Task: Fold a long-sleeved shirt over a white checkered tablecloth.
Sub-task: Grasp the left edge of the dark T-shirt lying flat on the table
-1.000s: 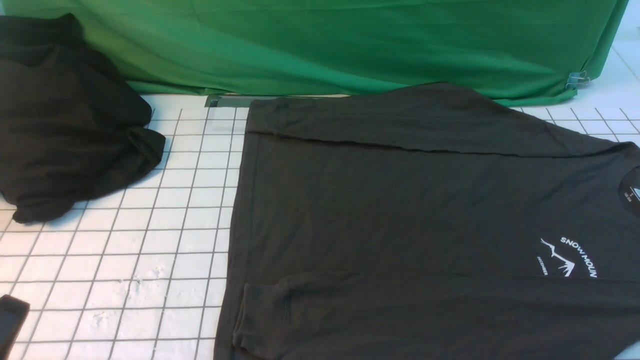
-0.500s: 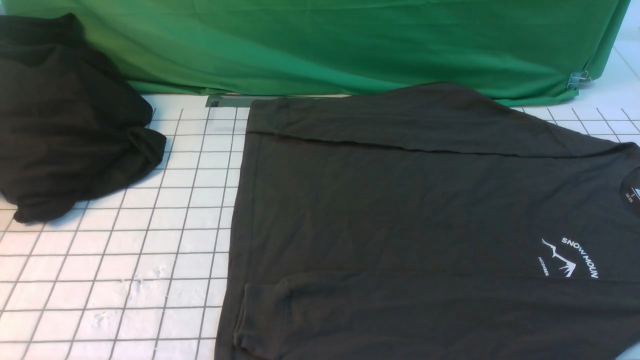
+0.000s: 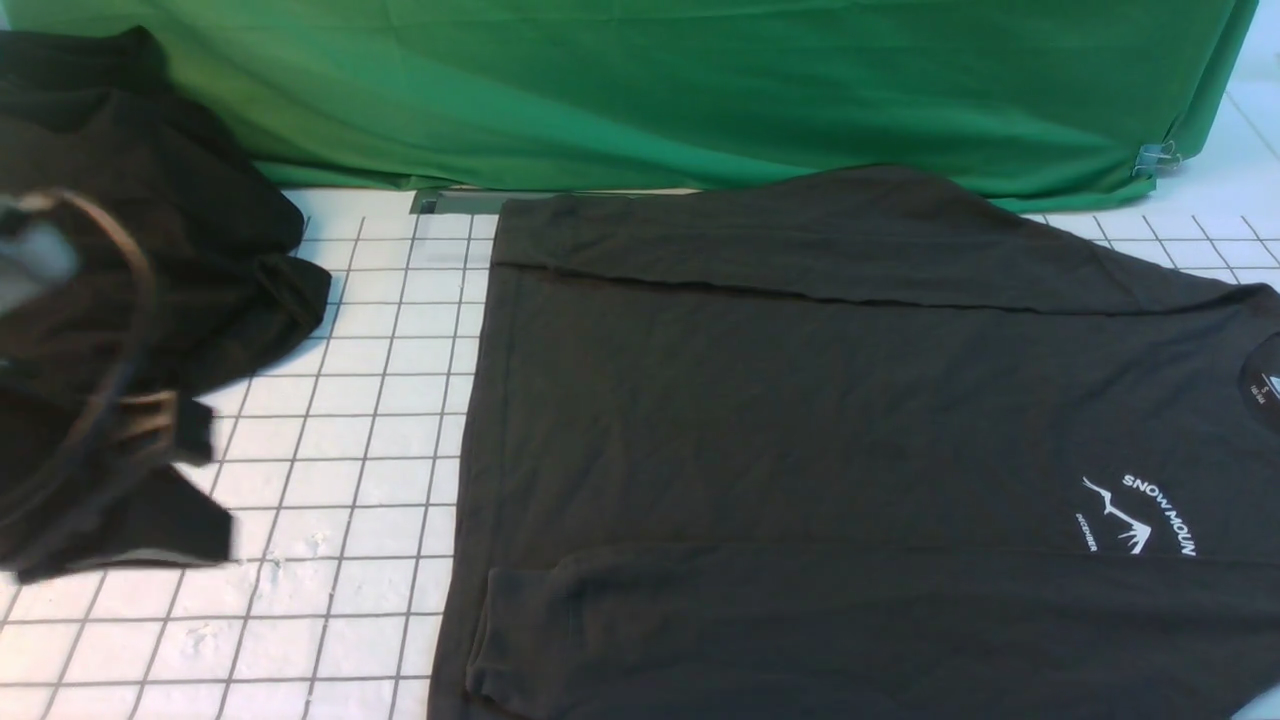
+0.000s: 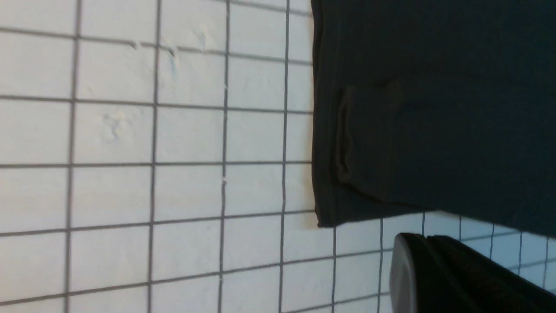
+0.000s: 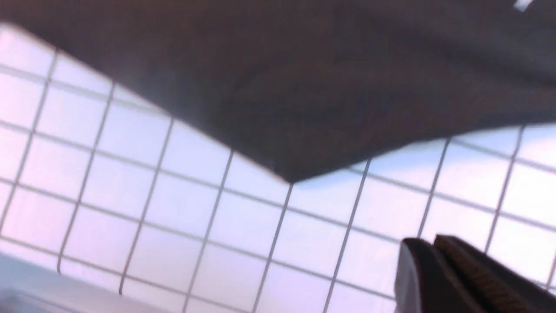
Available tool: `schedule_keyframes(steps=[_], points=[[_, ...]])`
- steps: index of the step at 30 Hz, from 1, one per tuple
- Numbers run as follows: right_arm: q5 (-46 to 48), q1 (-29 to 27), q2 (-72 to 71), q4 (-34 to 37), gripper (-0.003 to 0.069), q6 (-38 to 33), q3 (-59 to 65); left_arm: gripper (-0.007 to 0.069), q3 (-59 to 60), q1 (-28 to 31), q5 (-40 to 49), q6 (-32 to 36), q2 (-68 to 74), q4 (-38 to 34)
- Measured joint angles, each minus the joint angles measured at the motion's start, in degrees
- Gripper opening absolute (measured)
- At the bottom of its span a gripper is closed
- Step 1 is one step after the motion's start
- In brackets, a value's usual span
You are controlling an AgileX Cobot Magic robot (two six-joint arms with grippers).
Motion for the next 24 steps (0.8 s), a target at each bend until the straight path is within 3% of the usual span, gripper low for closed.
schedule_keyframes(steps=[4, 10, 17, 24], points=[[-0.95, 0.00, 1.85, 0.00, 0.0035, -0.29, 0.00, 0.0072, -0.72, -8.69, -0.91, -1.49, 10.04, -1.57], [-1.15, 0.00, 1.85, 0.00, 0.0050, -0.29, 0.00, 0.0178, -7.67, -22.90, -4.99, -8.22, 22.83, 7.22], [-1.15, 0.00, 1.85, 0.05, 0.0071, -0.29, 0.00, 0.0332, -18.05, -26.04, -7.34, -9.44, 33.90, 9.66], [-1.21, 0.00, 1.85, 0.05, 0.0083, -0.29, 0.00, 0.0379, -20.53, -26.04, -7.35, -9.48, 40.77, 12.92]])
